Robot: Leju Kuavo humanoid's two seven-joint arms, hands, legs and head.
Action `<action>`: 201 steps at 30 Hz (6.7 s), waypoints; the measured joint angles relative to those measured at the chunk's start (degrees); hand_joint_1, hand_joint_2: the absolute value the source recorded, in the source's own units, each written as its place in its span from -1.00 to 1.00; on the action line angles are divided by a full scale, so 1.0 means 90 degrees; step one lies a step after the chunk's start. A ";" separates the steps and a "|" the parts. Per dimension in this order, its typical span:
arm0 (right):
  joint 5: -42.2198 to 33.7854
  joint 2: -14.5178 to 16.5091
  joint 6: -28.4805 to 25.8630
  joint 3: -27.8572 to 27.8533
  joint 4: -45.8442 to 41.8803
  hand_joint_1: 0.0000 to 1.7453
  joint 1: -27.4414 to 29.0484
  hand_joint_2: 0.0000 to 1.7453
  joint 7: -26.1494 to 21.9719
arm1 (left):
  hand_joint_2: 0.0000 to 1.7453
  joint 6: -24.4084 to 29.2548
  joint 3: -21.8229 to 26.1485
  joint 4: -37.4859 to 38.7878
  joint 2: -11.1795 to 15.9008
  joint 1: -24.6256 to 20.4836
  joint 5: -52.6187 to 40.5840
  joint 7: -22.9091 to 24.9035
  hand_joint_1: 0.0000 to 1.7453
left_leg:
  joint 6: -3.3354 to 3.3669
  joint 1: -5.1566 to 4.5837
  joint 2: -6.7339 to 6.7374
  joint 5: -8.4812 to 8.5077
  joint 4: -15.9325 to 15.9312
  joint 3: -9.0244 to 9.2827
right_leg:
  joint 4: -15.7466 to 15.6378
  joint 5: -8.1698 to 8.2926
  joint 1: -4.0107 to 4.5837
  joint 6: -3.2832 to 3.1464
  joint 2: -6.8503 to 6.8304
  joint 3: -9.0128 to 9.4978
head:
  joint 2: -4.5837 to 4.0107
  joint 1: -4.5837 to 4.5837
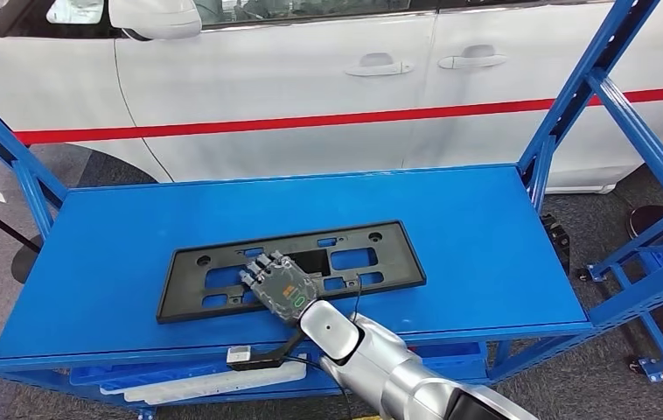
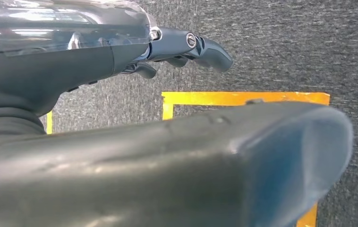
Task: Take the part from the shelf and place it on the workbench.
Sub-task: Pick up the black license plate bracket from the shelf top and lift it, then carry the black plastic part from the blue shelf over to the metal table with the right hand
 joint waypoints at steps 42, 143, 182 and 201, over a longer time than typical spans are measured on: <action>-0.2598 -0.0436 -0.0602 -0.1513 -0.1376 0.90 0.0166 1.00 -0.2370 | 1.00 -0.0391 0.0127 0.0000 0.0010 0.0031 0.0054 -0.1171 -1.00 | 0.0291 0.0013 0.0014 0.0905 -0.1761 0.0767 | 0.0365 -0.0290 0.0026 0.0292 0.0039 -0.0095 | 0.0000 0.0000; -1.2440 -0.3614 0.4827 -0.1863 -0.8797 0.90 0.1213 1.00 -0.4352 | 1.00 -0.0233 0.0954 0.0015 0.0410 -0.0023 -0.0038 -0.0396 -1.00 | 0.0376 -0.0116 0.0085 0.1176 -0.1867 0.0531 | 0.0717 -0.0280 -0.0065 0.0367 -0.0004 0.0077 | 0.0000 0.0000; -1.1547 -0.3166 0.6616 -0.3105 -0.8839 0.90 0.2532 1.00 -0.4818 | 1.00 -0.0065 0.0884 0.0017 0.0527 -0.0032 -0.0603 0.0228 -1.00 | 0.0107 -0.0063 0.0068 0.0527 -0.0915 0.0149 | -0.0139 -0.0245 -0.0043 0.0045 -0.0065 0.0454 | 0.0000 -0.0001; -1.1375 -0.3096 0.6399 -0.2900 -0.8494 0.90 0.2247 1.00 -0.4825 | 1.00 0.0300 0.0885 0.0017 0.0311 -0.0009 -0.0573 0.0239 -1.00 | 0.0363 -0.0011 0.0268 0.0814 -0.1813 0.0884 | 0.1880 -0.0910 -0.0087 0.0437 0.0038 -0.0728 | 0.0000 0.0000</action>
